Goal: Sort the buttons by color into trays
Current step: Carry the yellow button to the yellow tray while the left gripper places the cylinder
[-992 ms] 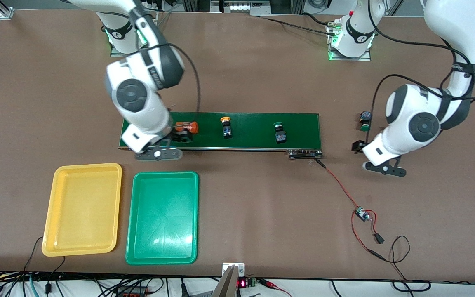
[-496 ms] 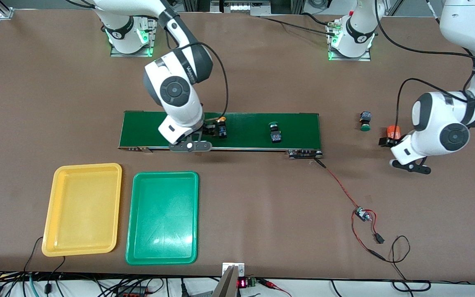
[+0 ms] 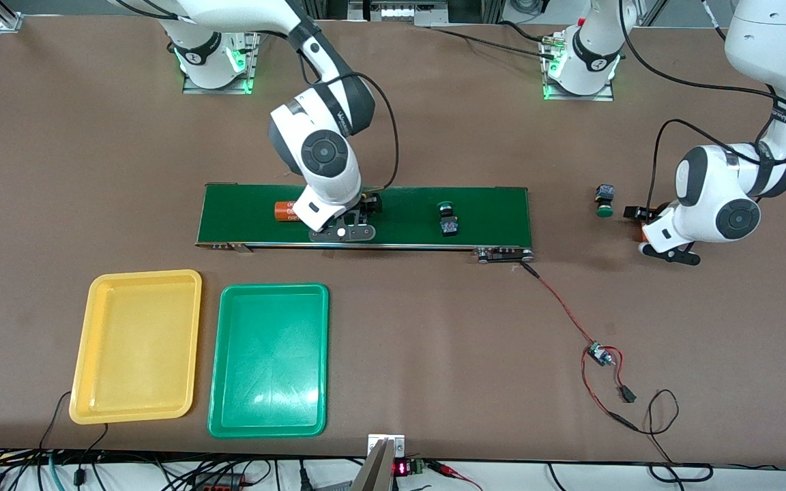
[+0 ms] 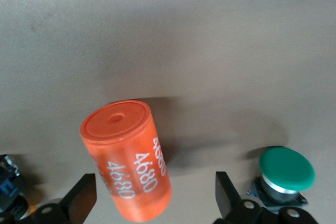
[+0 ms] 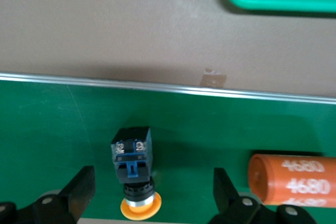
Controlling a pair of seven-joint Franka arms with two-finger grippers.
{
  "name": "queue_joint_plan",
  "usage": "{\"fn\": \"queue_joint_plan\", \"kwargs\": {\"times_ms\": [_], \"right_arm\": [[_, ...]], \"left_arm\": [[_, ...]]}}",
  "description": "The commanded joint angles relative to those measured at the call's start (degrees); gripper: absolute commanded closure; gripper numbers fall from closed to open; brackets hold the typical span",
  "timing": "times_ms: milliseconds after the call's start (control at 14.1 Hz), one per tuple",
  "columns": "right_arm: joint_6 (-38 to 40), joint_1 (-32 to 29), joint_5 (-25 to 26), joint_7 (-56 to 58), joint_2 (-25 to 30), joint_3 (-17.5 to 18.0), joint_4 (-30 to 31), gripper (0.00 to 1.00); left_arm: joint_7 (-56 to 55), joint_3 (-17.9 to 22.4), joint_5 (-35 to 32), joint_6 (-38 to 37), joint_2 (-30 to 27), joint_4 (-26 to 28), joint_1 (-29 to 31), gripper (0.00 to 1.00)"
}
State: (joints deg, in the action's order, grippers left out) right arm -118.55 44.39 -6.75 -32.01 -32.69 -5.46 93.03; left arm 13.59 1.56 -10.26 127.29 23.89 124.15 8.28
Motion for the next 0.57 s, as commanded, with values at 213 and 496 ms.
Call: {"fn": "queue_joint_plan", "kwargs": {"times_ms": [213,496], "right_arm": [[-2.3,0.9,-0.6,-0.6,-3.5,-0.7,0.3,0.51],[-1.6,-0.1,-1.0,-0.2,-2.7,-1.0,-0.3,0.99]], "left_arm": [[3.5,0.6,0.6,3.5,0.3,-0.8,-0.1,0.77],[9.4,-2.3,0.8,0.0,-2.3,-5.5,-0.5,0.82]]}}
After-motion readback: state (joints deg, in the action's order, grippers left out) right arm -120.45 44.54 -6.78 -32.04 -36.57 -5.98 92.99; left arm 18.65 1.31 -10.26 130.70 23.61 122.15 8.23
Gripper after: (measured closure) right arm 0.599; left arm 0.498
